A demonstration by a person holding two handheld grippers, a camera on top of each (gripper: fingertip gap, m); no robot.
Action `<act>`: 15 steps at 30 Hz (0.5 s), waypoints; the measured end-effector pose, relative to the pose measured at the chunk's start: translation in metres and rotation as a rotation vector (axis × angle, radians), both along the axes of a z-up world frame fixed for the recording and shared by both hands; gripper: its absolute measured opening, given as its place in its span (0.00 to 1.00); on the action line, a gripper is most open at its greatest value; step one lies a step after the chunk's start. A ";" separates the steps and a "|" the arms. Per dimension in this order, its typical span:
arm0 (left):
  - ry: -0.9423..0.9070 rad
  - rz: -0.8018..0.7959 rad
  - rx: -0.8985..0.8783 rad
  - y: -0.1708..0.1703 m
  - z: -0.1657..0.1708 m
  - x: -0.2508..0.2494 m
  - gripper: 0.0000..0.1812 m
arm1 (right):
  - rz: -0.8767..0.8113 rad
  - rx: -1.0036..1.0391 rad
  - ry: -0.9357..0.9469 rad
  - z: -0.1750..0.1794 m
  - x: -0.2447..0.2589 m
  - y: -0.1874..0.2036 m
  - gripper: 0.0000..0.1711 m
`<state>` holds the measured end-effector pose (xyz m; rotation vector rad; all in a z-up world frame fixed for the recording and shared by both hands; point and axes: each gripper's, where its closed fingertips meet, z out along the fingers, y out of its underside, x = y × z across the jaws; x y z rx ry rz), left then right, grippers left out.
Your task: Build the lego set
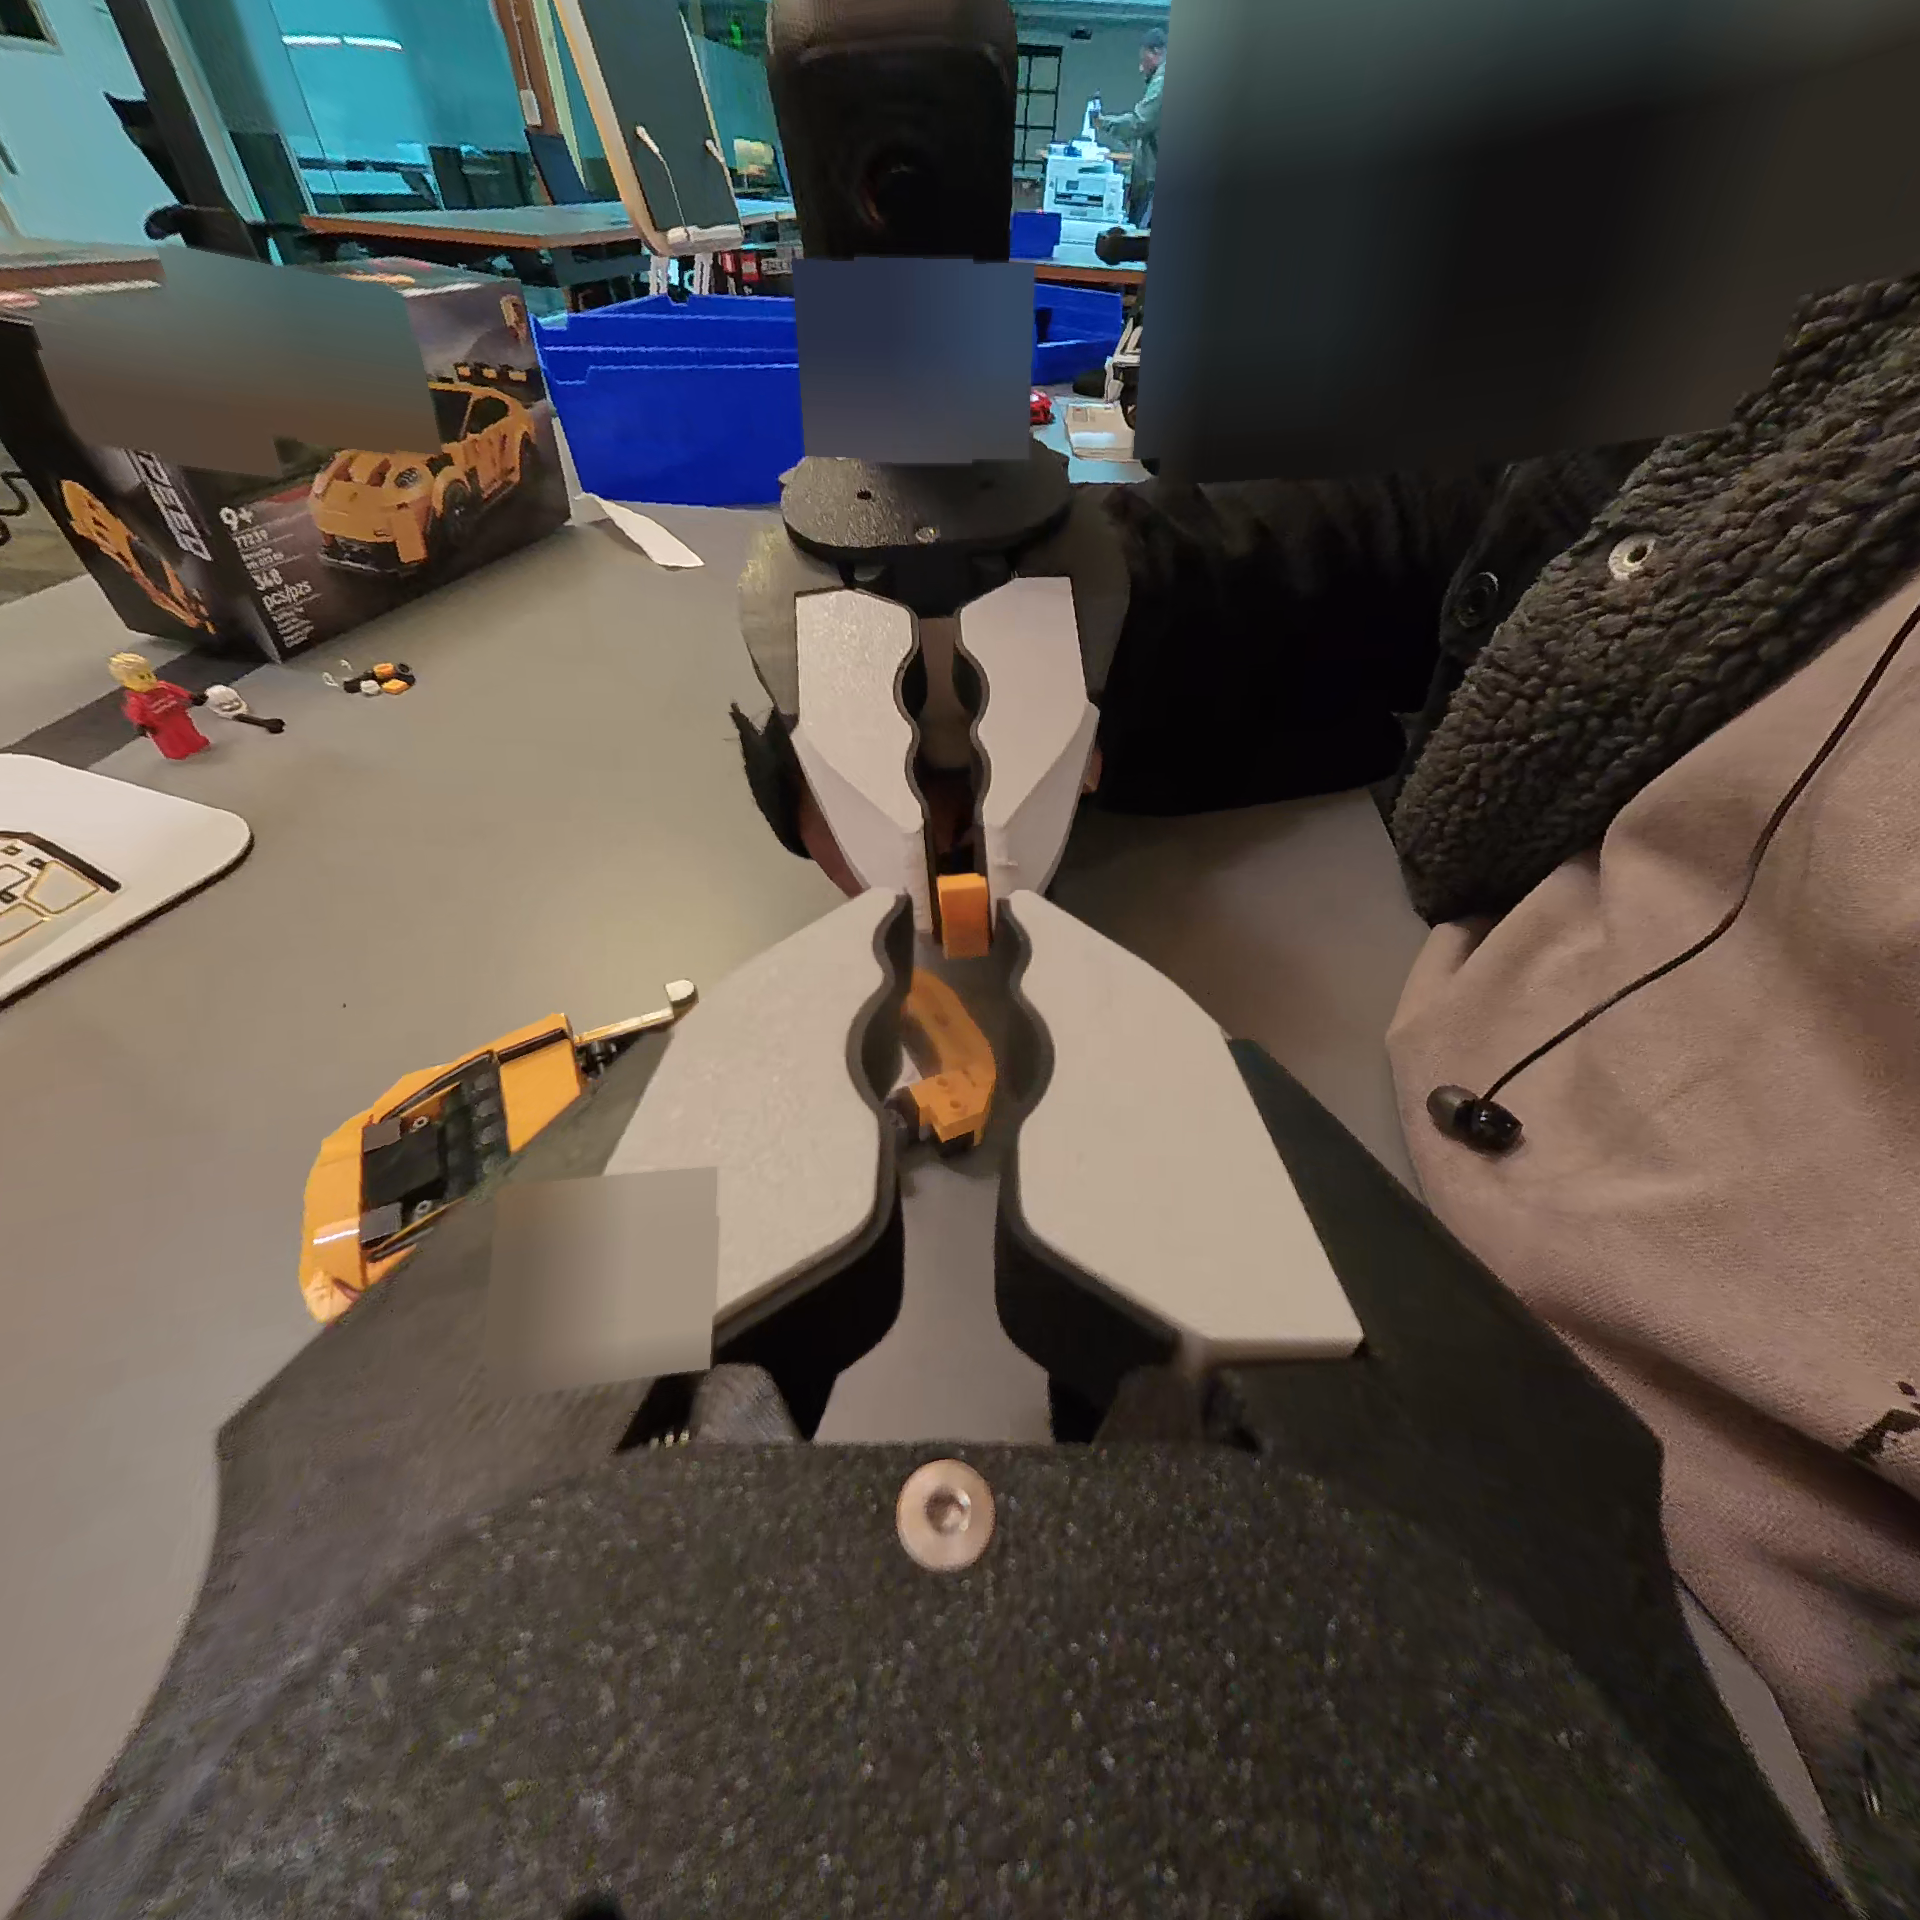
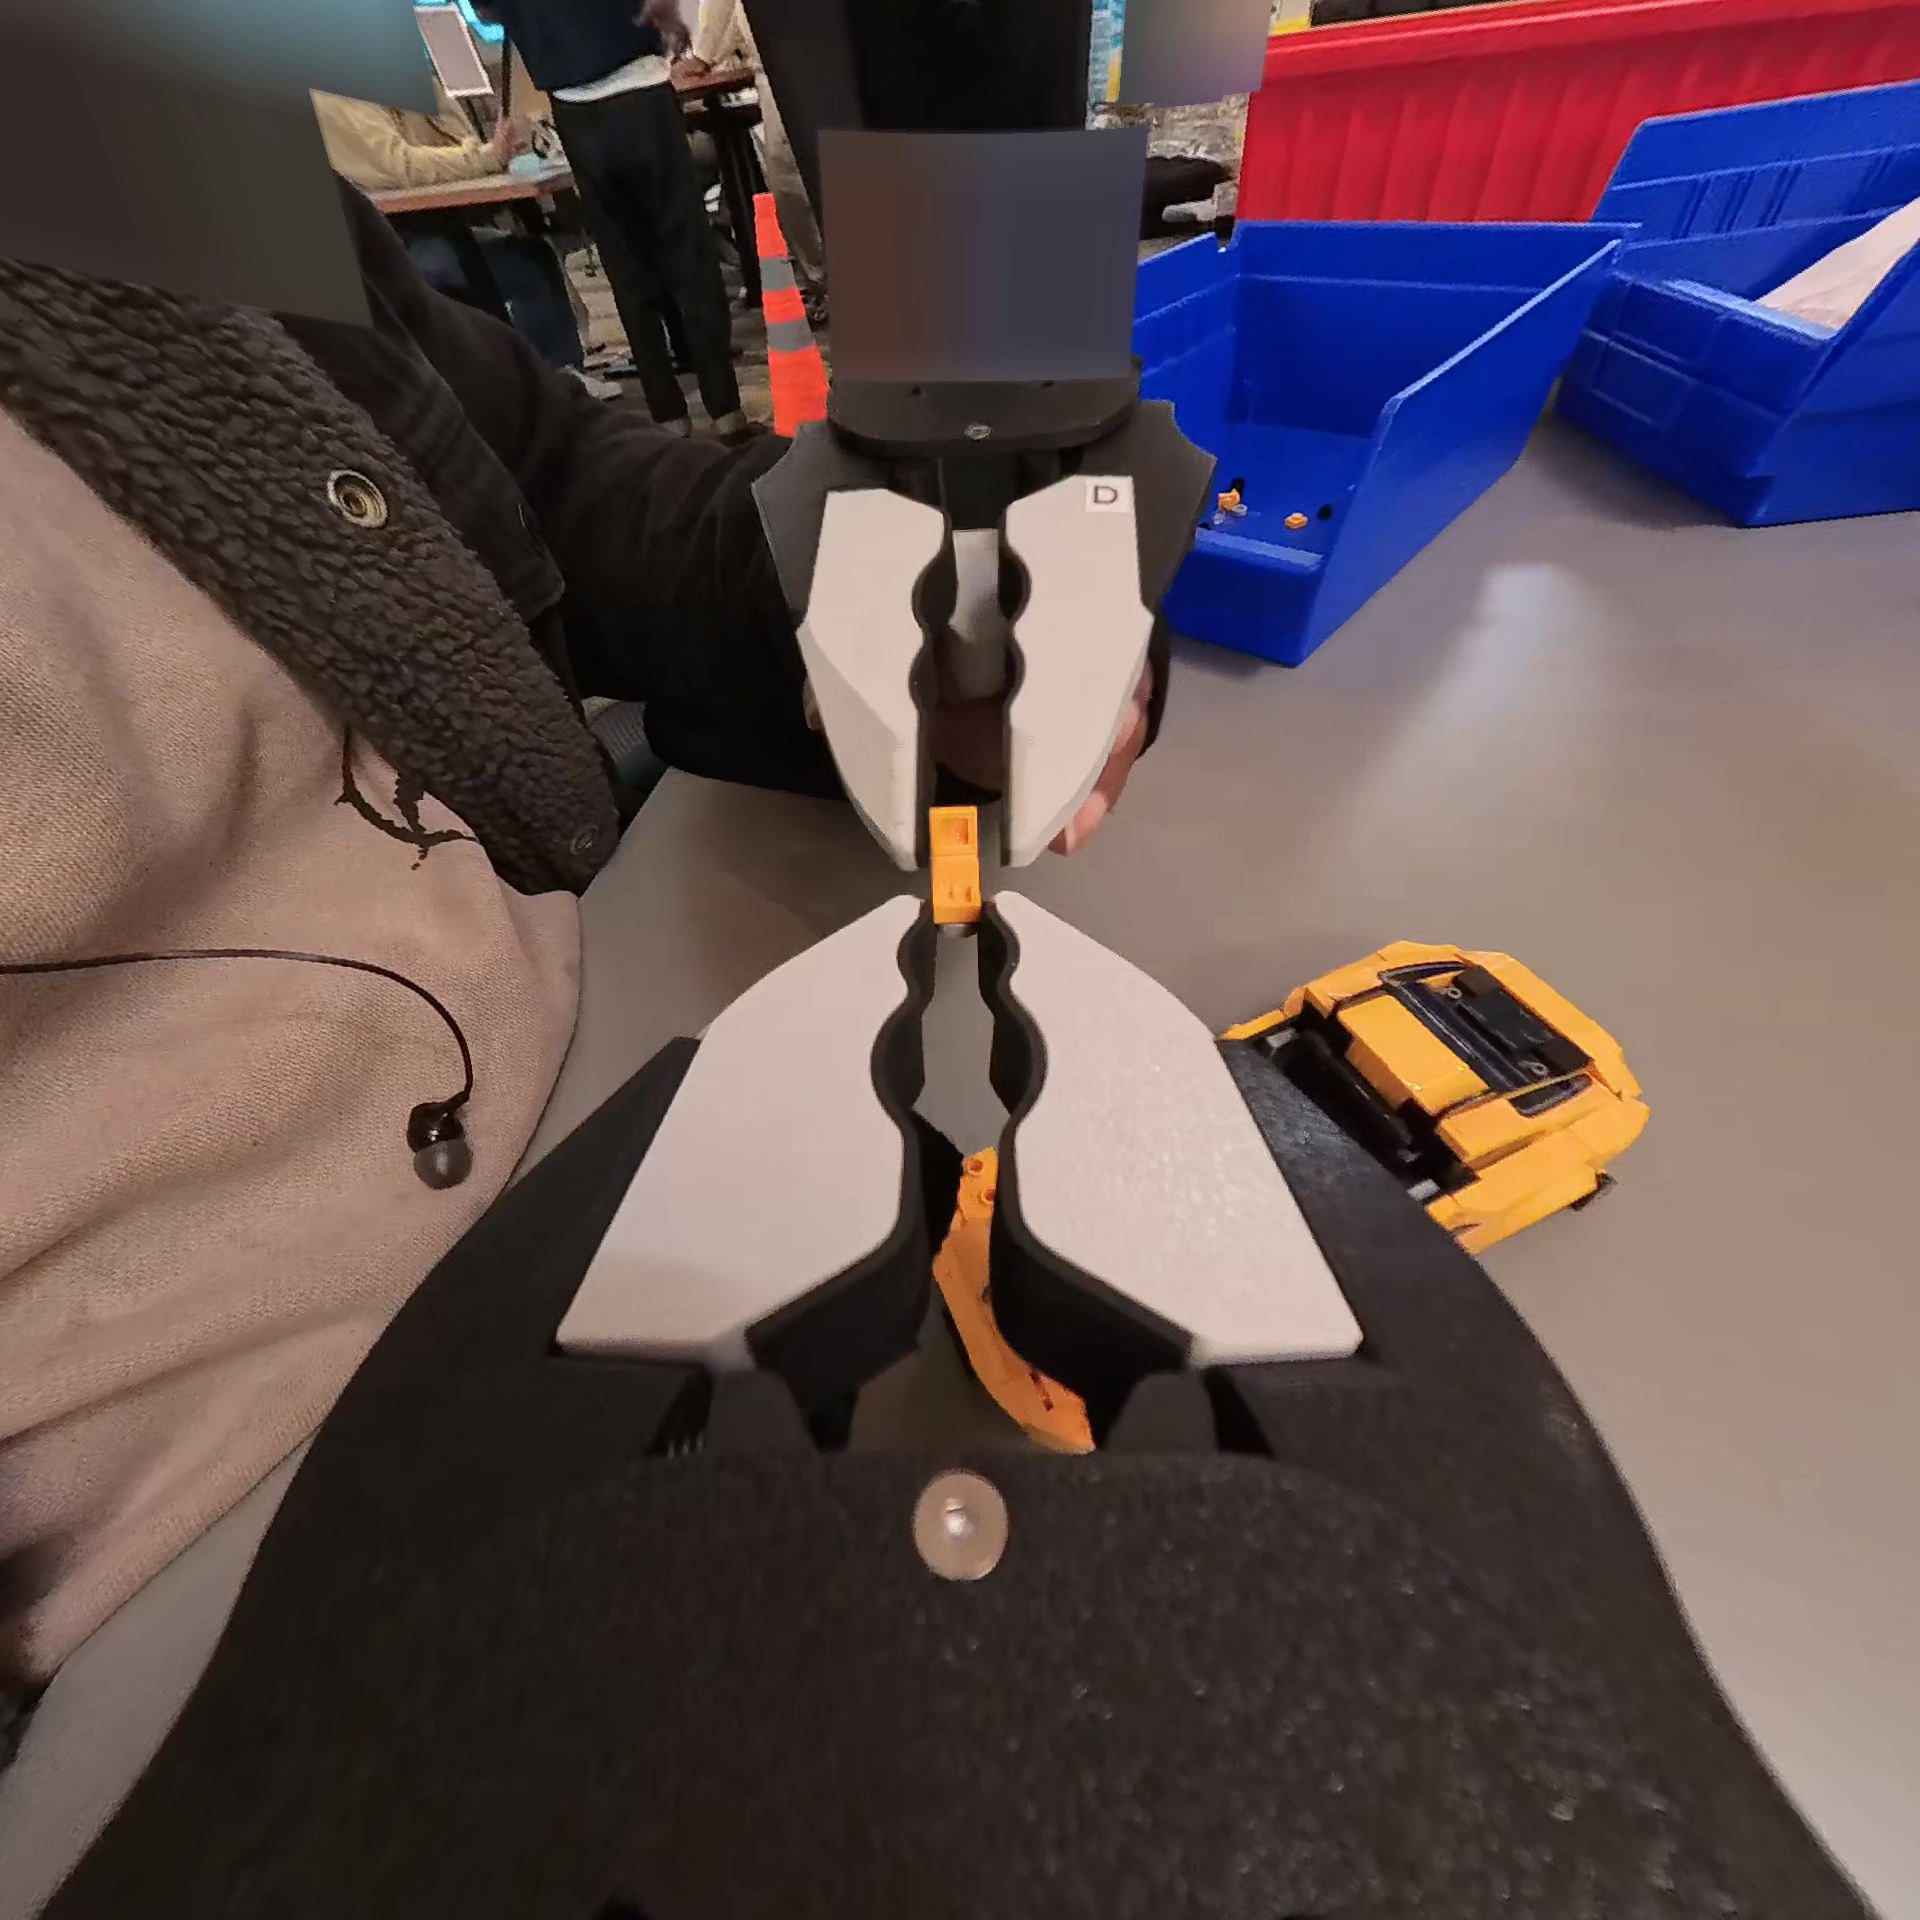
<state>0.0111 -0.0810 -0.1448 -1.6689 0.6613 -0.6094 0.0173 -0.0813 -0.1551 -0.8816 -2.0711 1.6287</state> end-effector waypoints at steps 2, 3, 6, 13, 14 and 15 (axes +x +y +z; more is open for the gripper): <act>0.005 -0.005 -0.006 -0.001 -0.001 0.001 0.05 | -0.001 0.007 0.002 0.000 0.000 0.000 0.04; 0.003 -0.005 -0.010 -0.001 -0.001 0.002 0.05 | -0.001 0.008 0.000 0.000 0.000 0.000 0.04; -0.013 -0.009 -0.027 -0.001 0.000 0.002 0.05 | -0.003 0.008 0.004 0.000 -0.002 -0.001 0.04; -0.024 -0.007 -0.031 -0.002 0.001 0.001 0.04 | -0.014 0.011 0.009 0.003 -0.009 -0.003 0.04; -0.023 -0.005 -0.030 -0.001 0.001 0.001 0.04 | -0.018 0.015 0.010 0.003 -0.010 -0.003 0.05; -0.022 -0.004 -0.029 -0.001 0.001 0.001 0.04 | -0.017 0.019 0.009 0.002 -0.011 -0.004 0.05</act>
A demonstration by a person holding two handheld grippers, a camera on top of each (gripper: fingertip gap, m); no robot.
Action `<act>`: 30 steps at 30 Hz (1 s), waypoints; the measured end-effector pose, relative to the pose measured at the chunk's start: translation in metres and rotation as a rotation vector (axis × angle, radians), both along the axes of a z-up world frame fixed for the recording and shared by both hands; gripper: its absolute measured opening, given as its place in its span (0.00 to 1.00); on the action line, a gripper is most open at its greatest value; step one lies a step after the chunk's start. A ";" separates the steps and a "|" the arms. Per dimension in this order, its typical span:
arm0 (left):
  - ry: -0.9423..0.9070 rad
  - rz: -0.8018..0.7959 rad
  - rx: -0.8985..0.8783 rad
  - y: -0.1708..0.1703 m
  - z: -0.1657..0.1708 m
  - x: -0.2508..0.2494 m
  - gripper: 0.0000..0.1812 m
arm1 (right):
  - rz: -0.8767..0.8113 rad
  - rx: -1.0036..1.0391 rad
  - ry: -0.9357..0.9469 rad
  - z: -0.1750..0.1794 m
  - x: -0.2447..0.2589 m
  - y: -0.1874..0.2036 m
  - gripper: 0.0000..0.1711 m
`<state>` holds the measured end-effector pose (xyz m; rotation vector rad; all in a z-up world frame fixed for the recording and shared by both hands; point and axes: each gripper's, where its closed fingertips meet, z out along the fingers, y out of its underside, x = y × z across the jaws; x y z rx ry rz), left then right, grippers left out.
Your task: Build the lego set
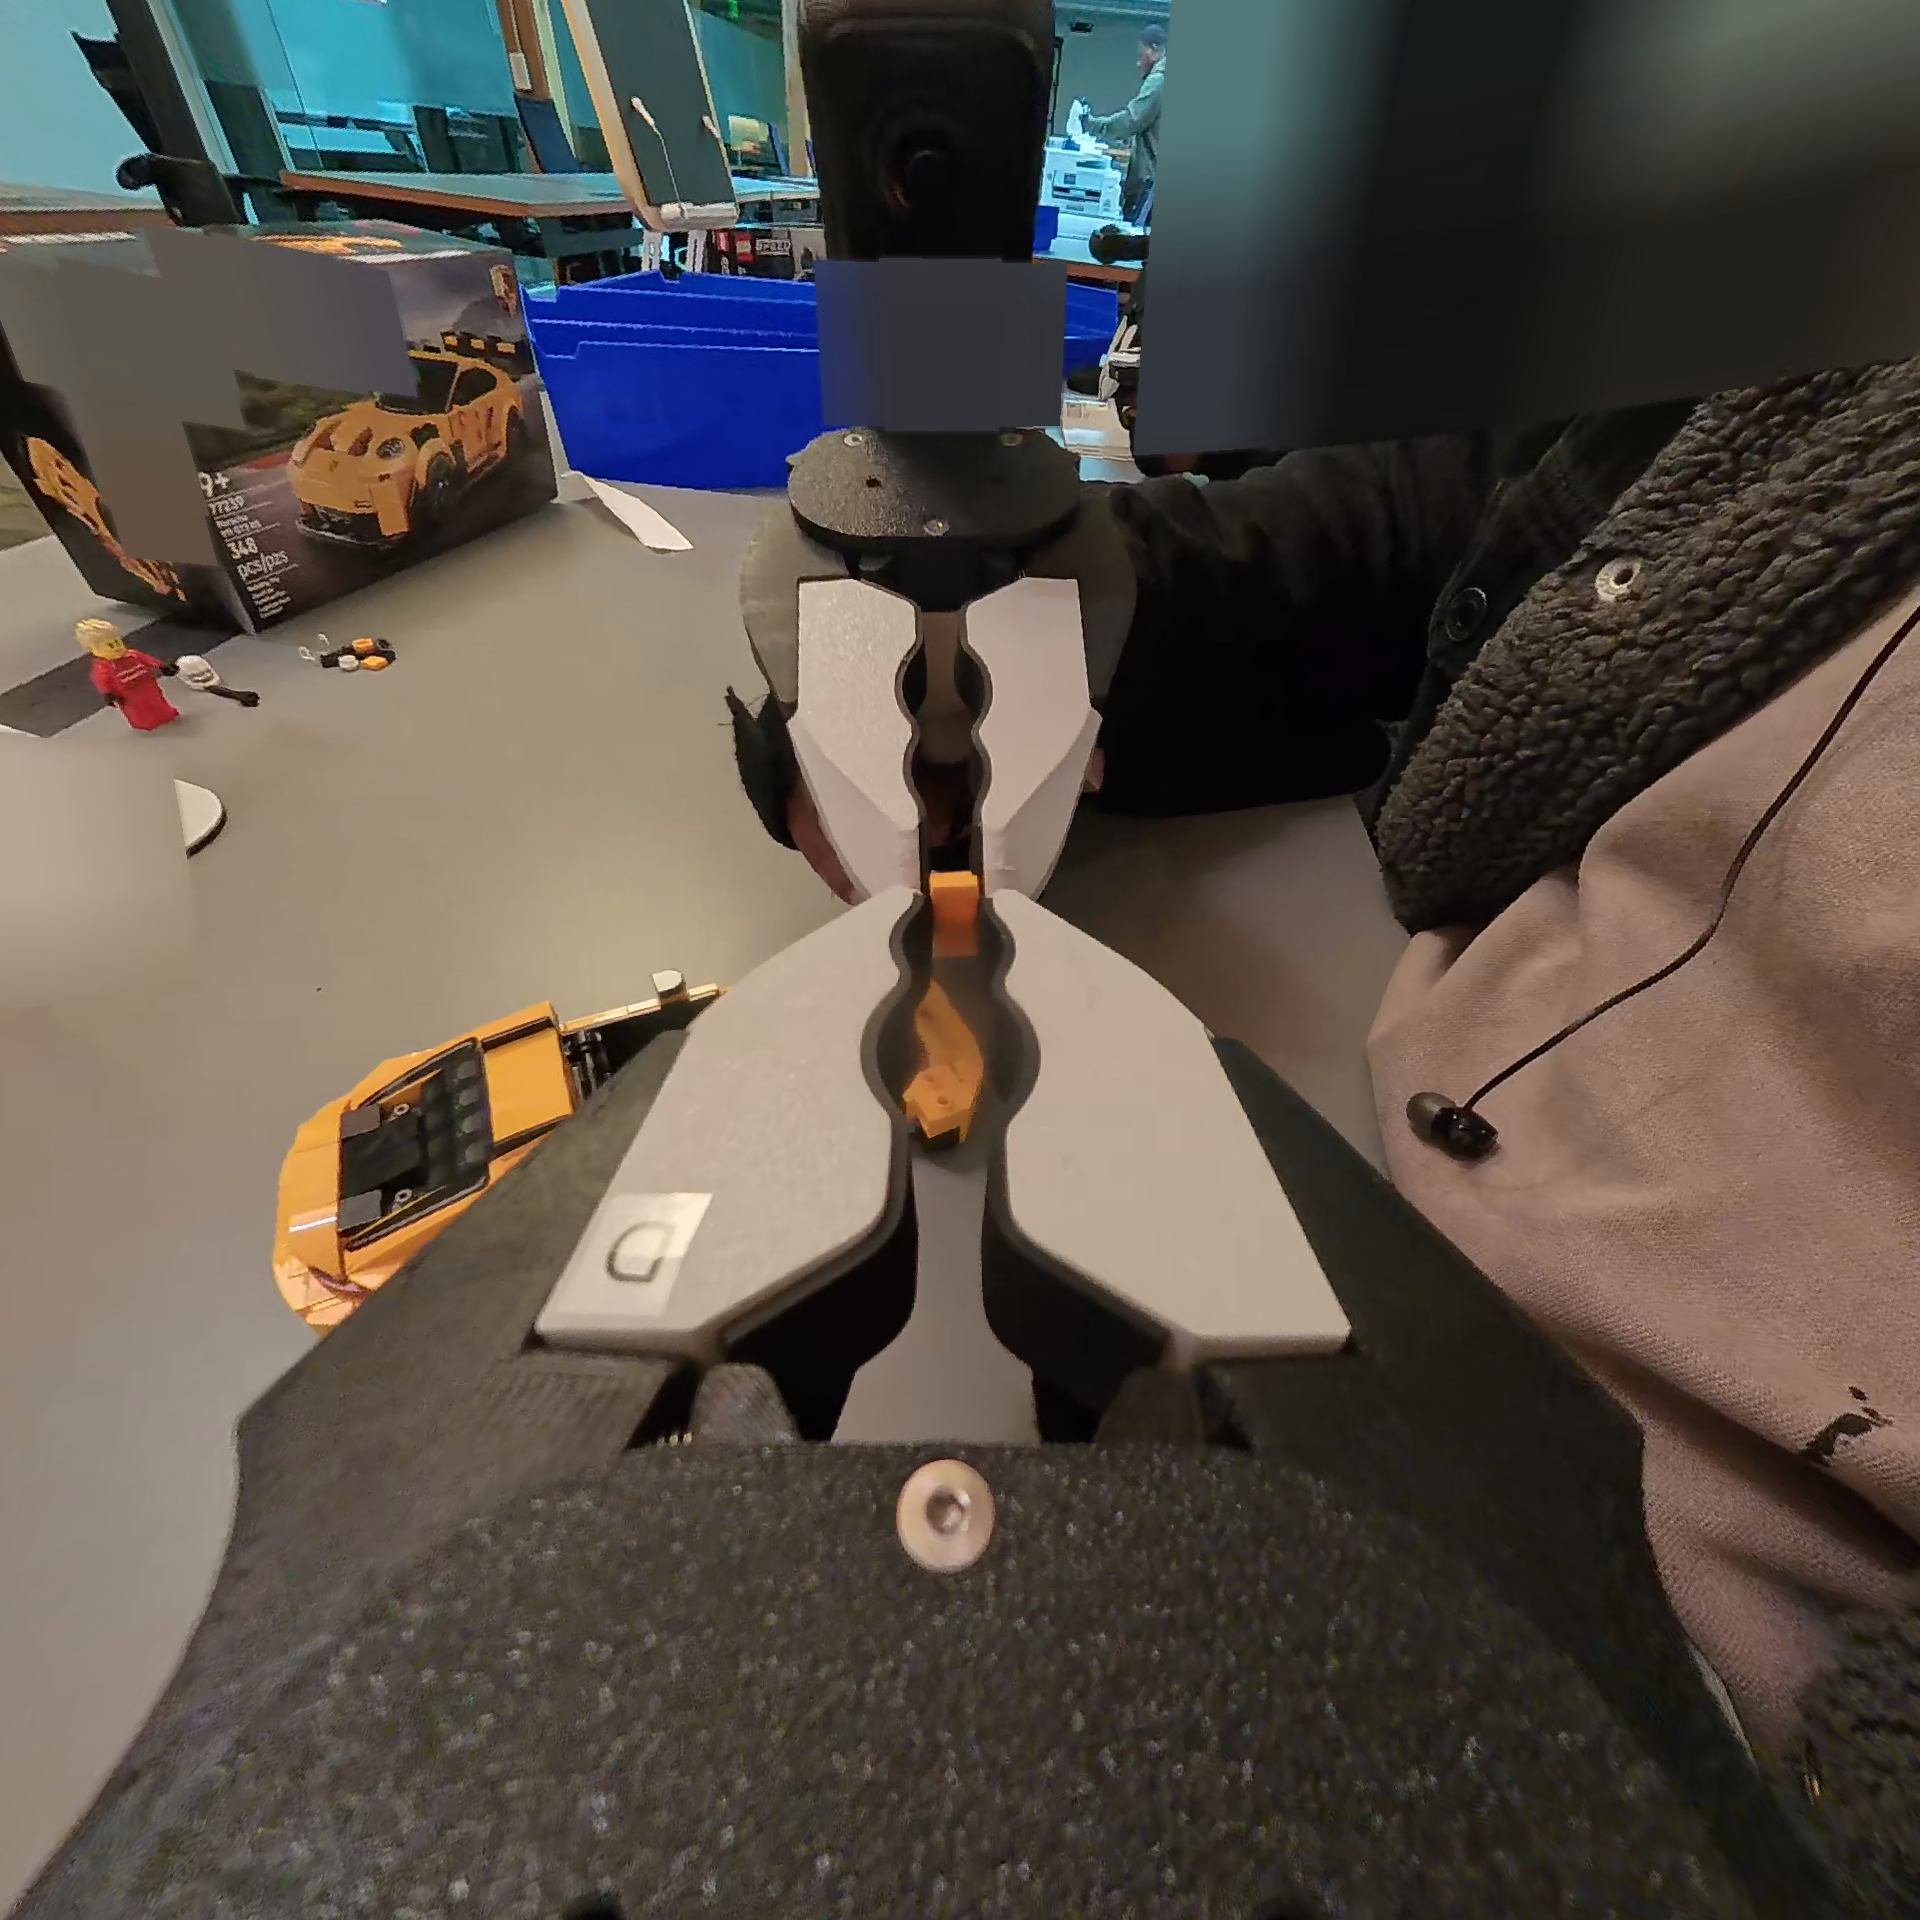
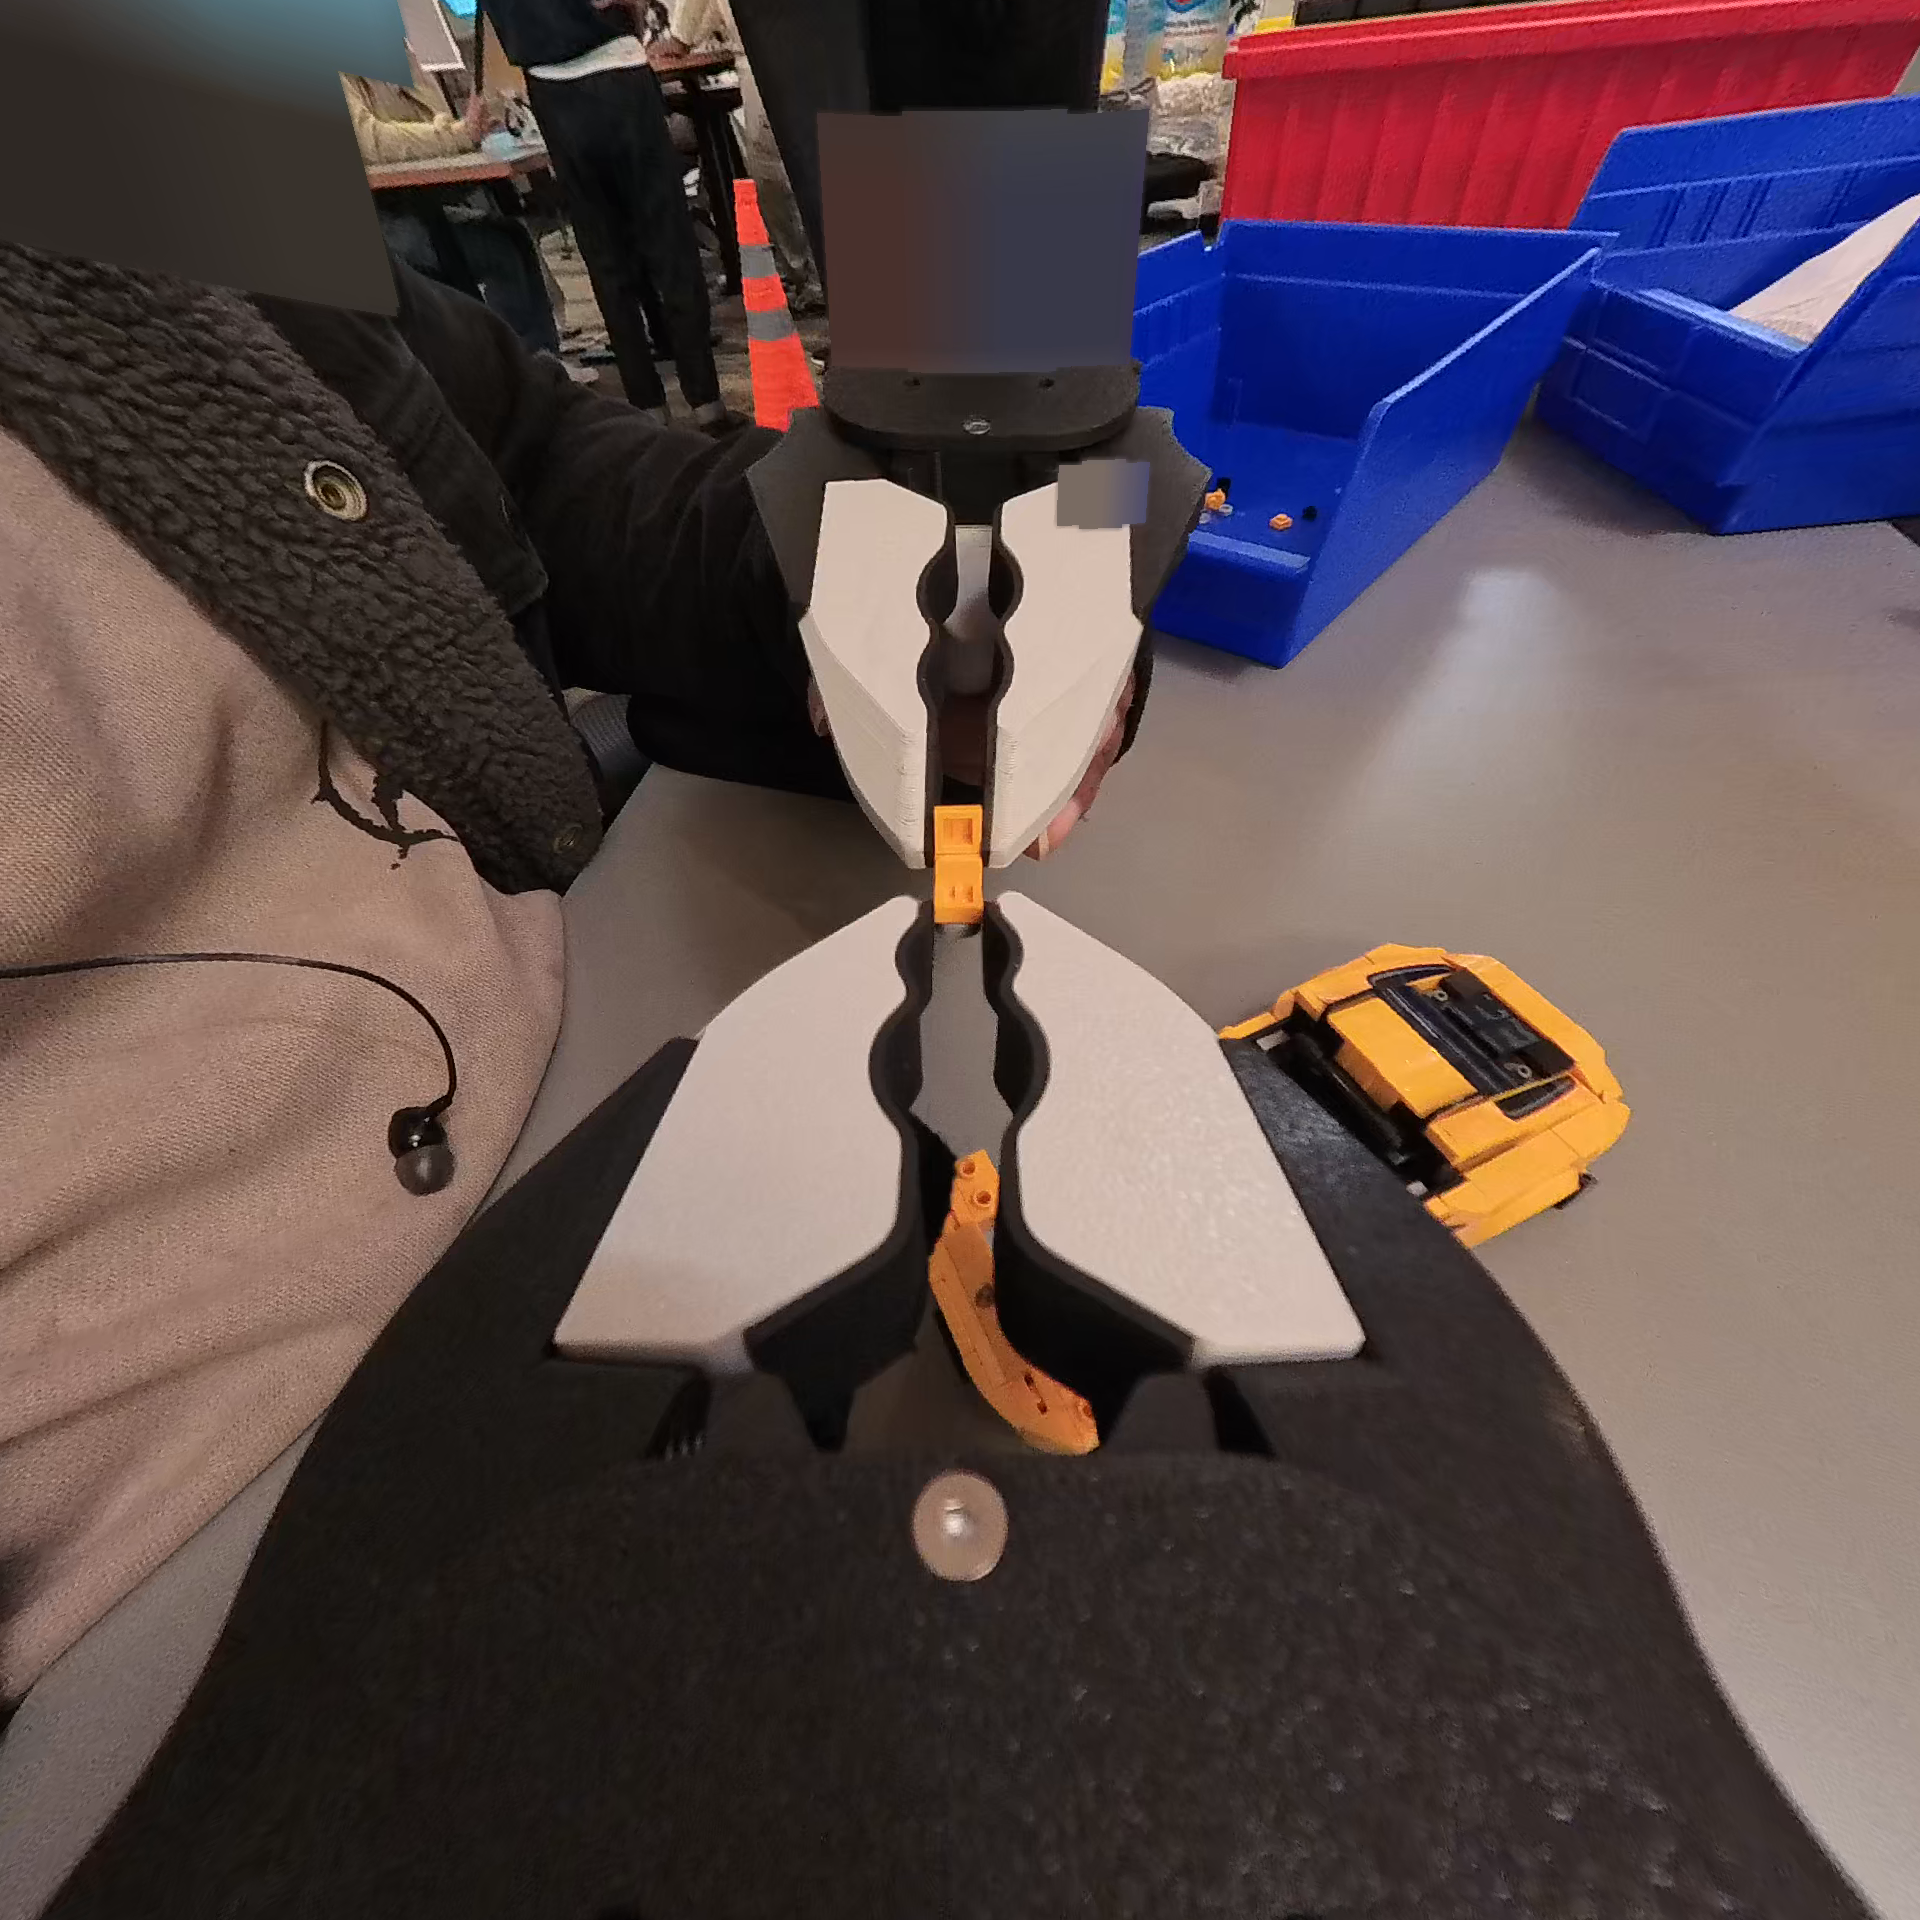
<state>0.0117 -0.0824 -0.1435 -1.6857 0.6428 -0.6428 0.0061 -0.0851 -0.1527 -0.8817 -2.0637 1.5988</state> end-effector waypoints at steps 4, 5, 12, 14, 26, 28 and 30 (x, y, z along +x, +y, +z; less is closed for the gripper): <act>0.009 -0.004 -0.001 0.000 -0.001 0.002 0.04 | -0.003 0.000 0.009 0.001 -0.004 -0.003 0.05; 0.005 -0.003 -0.001 0.000 -0.001 0.001 0.04 | -0.005 -0.005 0.012 0.001 -0.004 -0.003 0.05; -0.005 -0.004 0.004 -0.001 0.004 0.001 0.04 | 0.017 -0.075 0.018 0.007 -0.003 -0.004 0.05; 0.009 0.004 0.011 0.000 0.006 0.001 0.04 | 0.021 -0.102 0.024 0.008 -0.002 -0.003 0.05; -0.004 0.001 0.001 -0.001 0.012 -0.001 0.04 | 0.052 -0.194 0.029 0.013 0.007 -0.002 0.05; -0.010 -0.004 -0.009 -0.001 0.012 -0.002 0.04 | 0.058 -0.210 0.026 0.015 0.007 -0.001 0.05; -0.033 0.024 -0.007 -0.002 0.014 -0.015 0.04 | 0.023 -0.276 0.043 0.025 0.006 0.016 0.04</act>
